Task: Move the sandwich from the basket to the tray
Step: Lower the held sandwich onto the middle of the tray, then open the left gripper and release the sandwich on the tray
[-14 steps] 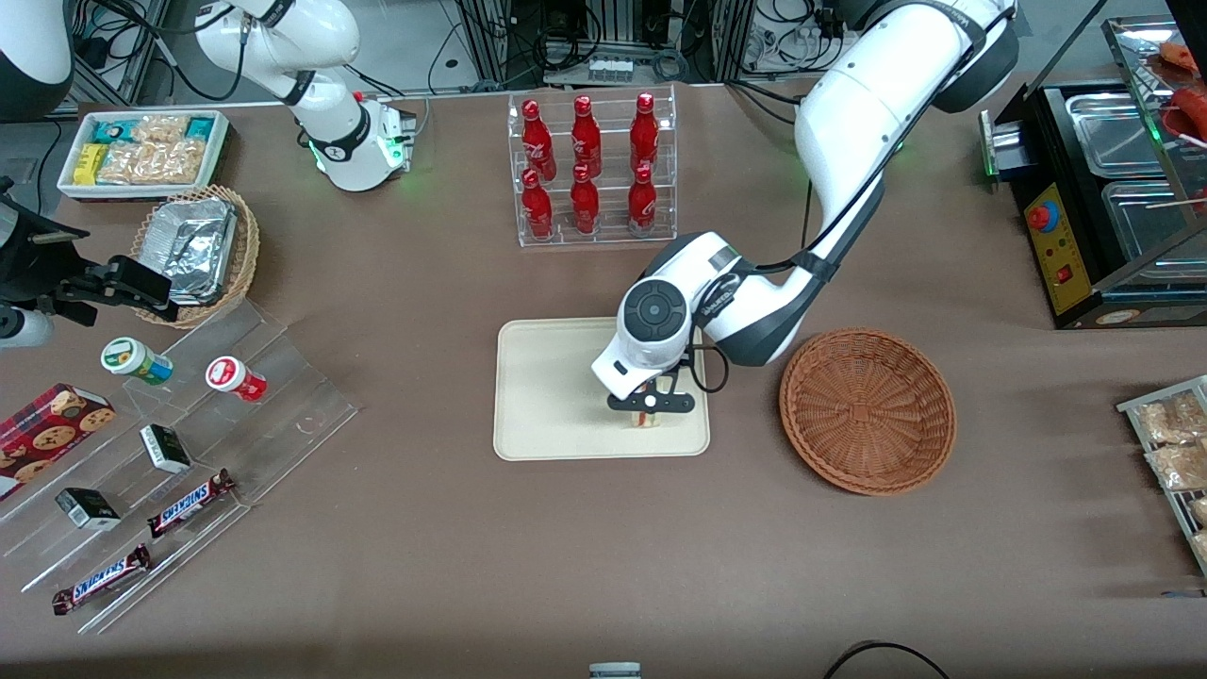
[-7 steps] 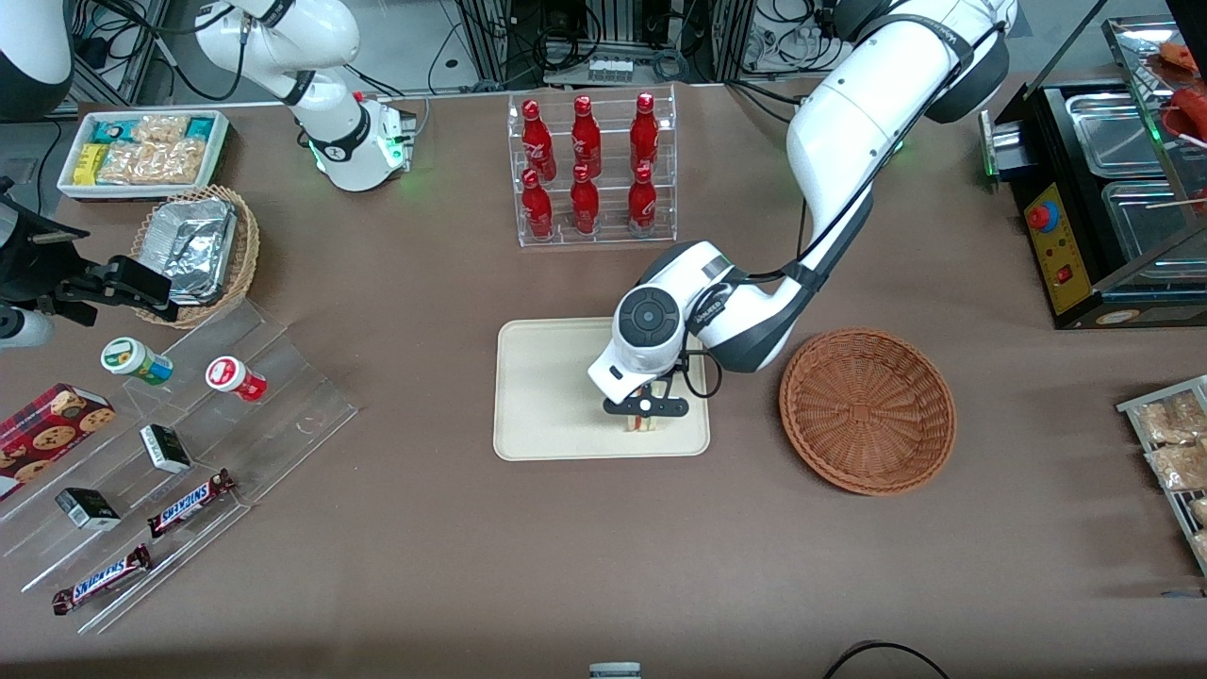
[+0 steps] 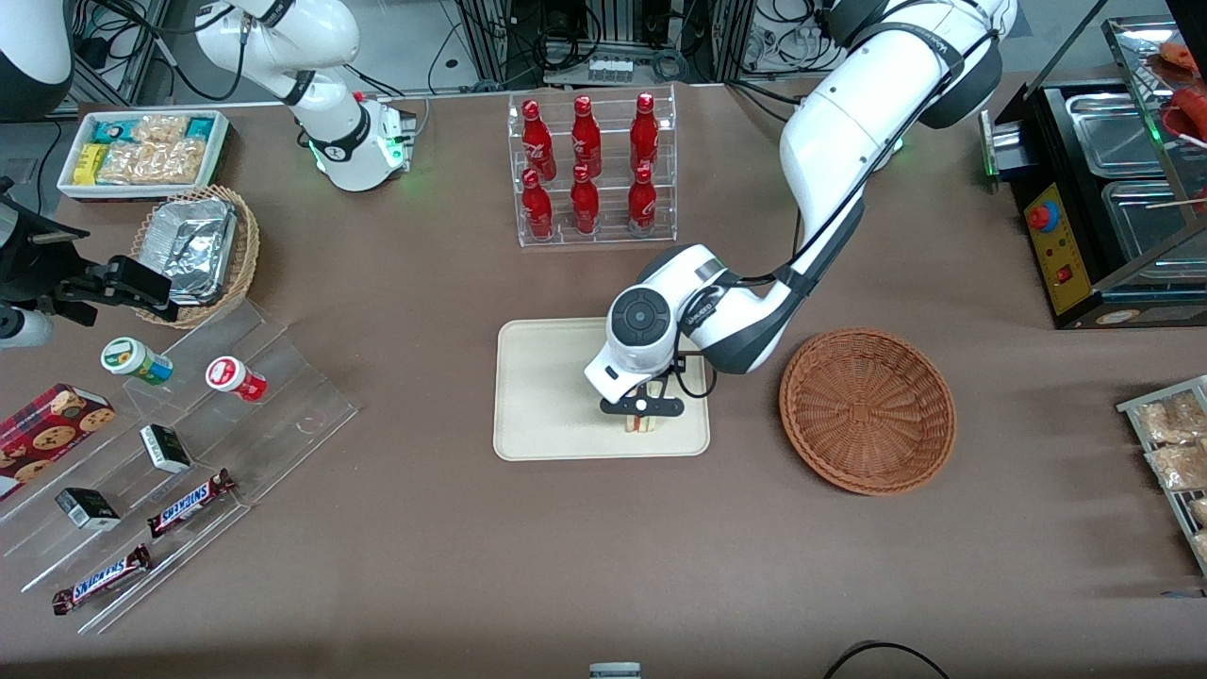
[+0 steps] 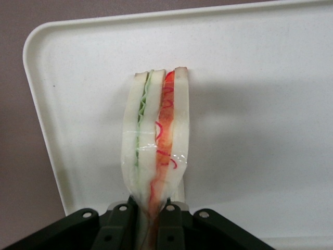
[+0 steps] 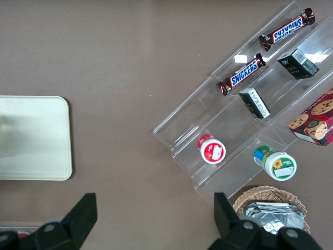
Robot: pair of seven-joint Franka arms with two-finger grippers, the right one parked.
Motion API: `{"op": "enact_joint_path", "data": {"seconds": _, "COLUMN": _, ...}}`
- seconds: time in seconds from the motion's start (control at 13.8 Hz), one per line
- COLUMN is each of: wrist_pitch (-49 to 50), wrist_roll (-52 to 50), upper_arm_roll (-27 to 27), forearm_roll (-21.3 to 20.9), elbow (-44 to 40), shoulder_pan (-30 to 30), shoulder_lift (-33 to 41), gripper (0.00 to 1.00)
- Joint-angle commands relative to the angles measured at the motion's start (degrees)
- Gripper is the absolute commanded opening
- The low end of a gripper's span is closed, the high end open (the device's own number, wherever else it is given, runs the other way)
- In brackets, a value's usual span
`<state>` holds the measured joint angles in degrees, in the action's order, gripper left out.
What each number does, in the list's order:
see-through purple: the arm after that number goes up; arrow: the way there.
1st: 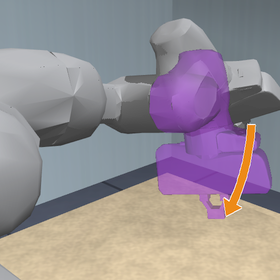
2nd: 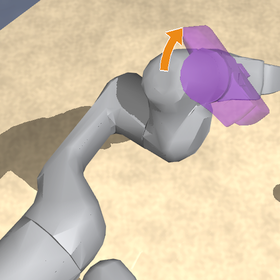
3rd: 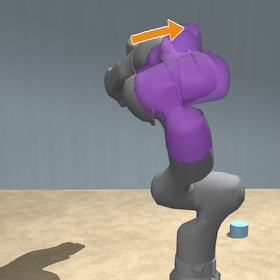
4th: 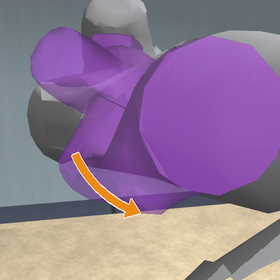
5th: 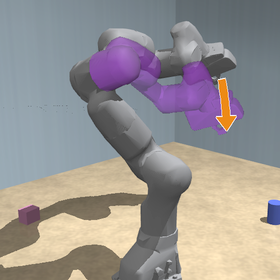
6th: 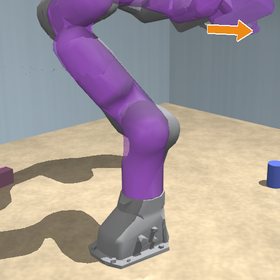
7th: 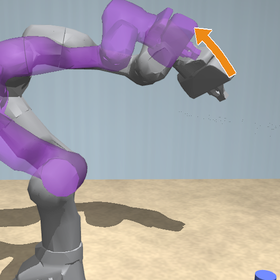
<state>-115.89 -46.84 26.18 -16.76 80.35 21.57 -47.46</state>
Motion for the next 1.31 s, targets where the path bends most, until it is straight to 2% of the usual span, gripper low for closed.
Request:
{"op": "enact_joint_path", "data": {"seconds": 0.0, "wrist_pitch": 0.2, "wrist_roll": -2.2, "upper_arm_roll": -0.5, "forearm_roll": -1.3, "elbow": -2.1, "shoulder_pan": 1.2, "shoulder_lift": -1.3, "gripper": 0.36}}
{"op": "enact_joint_path", "data": {"seconds": 0.07, "wrist_pitch": 0.2, "wrist_roll": -2.2, "upper_arm_roll": -0.5, "forearm_roll": -1.3, "elbow": -2.1, "shoulder_pan": 1.3, "shoulder_lift": -1.3, "gripper": 0.57}}
{"op": "enact_joint_path", "data": {"seconds": 0.15, "wrist_pitch": 0.2, "wrist_roll": -2.2, "upper_arm_roll": -0.5, "forearm_roll": -1.2, "elbow": -2.1, "shoulder_pan": 1.2, "shoulder_lift": -1.3, "gripper": 0.7}}
{"op": "enact_joint_path", "data": {"seconds": 0.36, "wrist_pitch": 0.1, "wrist_roll": -2.1, "upper_arm_roll": -0.5, "forearm_roll": -1.2, "elbow": -2.2, "shoulder_pan": 1.2, "shoulder_lift": -1.2, "gripper": 0.99}}
{"op": "enact_joint_path", "data": {"seconds": 0.51, "wrist_pitch": 0.1, "wrist_roll": -2.6, "upper_arm_roll": -0.5, "forearm_roll": -1.1, "elbow": -2.2, "shoulder_pan": 1.2, "shoulder_lift": -1.1, "gripper": 0.99}}
{"op": "enact_joint_path", "data": {"seconds": 0.73, "wrist_pitch": 0.3, "wrist_roll": -10.8, "upper_arm_roll": -0.5, "forearm_roll": -0.5, "elbow": -2.9, "shoulder_pan": 1.1, "shoulder_lift": -1.1, "gripper": 0.99}}
{"op": "enact_joint_path", "data": {"seconds": 1.23, "wrist_pitch": 0.9, "wrist_roll": -10.1, "upper_arm_roll": -0.5, "forearm_roll": -1.2, "elbow": -4.6, "shoulder_pan": 0.5, "shoulder_lift": 0.7, "gripper": 0.99}}
